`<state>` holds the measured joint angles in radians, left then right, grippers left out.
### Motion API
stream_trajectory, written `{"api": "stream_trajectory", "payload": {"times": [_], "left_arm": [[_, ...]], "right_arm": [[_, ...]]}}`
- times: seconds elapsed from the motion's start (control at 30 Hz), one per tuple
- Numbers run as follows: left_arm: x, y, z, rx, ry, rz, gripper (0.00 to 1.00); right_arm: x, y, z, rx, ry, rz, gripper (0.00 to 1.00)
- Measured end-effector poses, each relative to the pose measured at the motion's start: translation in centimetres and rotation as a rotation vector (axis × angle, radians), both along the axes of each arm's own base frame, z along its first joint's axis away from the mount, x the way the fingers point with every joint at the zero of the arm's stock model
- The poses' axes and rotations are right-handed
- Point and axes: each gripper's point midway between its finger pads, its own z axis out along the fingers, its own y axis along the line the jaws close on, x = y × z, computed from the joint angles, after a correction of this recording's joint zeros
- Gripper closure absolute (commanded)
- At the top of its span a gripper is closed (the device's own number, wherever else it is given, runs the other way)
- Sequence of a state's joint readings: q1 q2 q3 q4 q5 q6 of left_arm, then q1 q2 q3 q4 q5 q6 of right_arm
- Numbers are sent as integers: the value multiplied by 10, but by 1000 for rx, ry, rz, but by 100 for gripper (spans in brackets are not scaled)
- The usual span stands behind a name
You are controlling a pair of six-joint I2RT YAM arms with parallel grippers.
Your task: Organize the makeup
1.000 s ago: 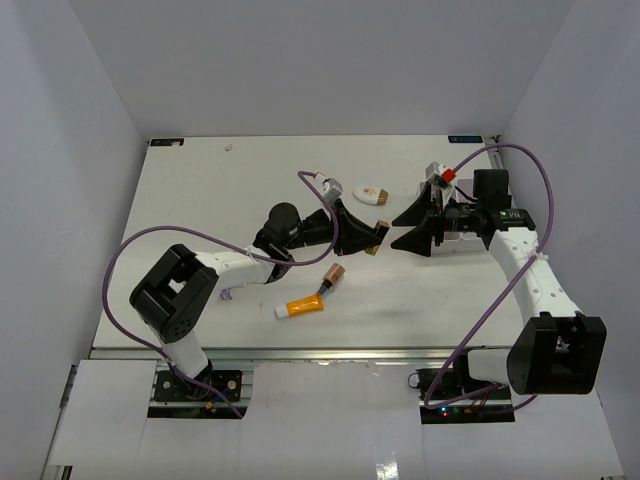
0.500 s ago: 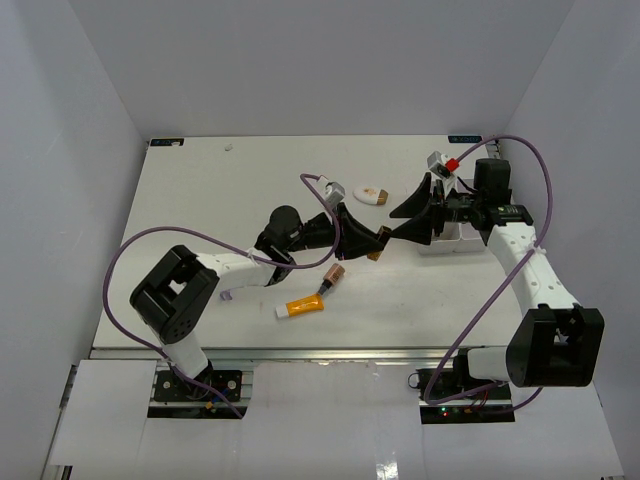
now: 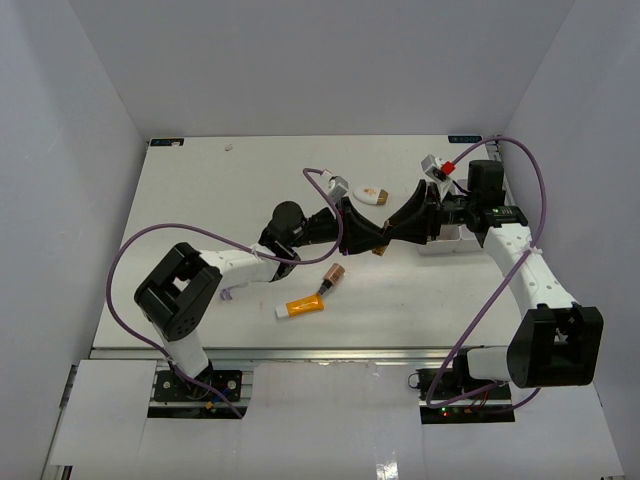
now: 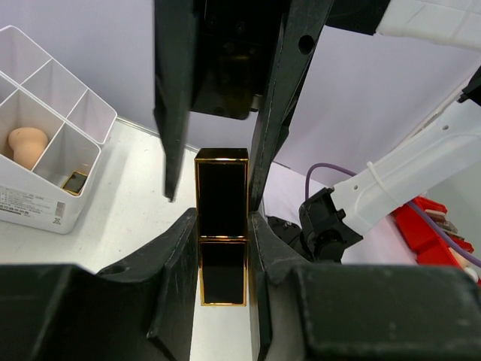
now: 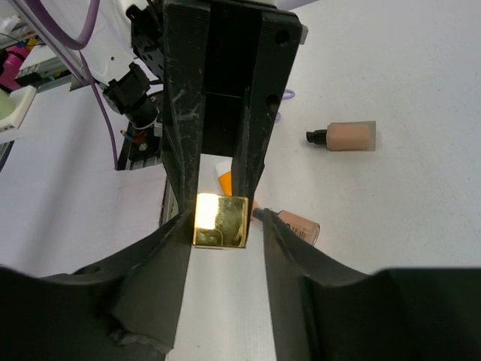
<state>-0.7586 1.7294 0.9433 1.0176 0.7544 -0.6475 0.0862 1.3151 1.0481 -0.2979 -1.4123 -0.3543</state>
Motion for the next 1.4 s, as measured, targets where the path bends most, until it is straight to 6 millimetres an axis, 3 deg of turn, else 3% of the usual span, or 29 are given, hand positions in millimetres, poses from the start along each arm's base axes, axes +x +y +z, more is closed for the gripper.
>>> {"api": "stream_trajectory", "payload": {"times": [0.23, 0.37, 0.47, 0.57, 0.83, 1.1, 1.27, 1.4], "left_arm": [[1, -1, -4, 2, 5, -4, 83], [0, -1, -3, 0, 1, -6, 66], [0, -1, -3, 0, 1, -8, 42], [-1, -2, -4, 2, 6, -13, 2], [-2, 6, -10, 34, -24, 31, 2], [0, 35, 10, 116, -129, 148, 2], [25, 72, 13, 278, -206, 376, 2], [48, 104, -10, 475, -230, 538, 2]], "right_arm": [[-2, 1, 1, 6, 7, 12, 79], [-3, 1, 1, 7, 9, 13, 87], [-3, 1, 2, 8, 5, 15, 90], [-5, 1, 4, 10, -13, 17, 91], [-13, -1, 6, -7, -83, -11, 92], [-1, -8, -10, -104, -142, -117, 92], [25, -32, -32, -306, -238, -307, 92], [46, -65, -52, -503, -335, -470, 92]]}}
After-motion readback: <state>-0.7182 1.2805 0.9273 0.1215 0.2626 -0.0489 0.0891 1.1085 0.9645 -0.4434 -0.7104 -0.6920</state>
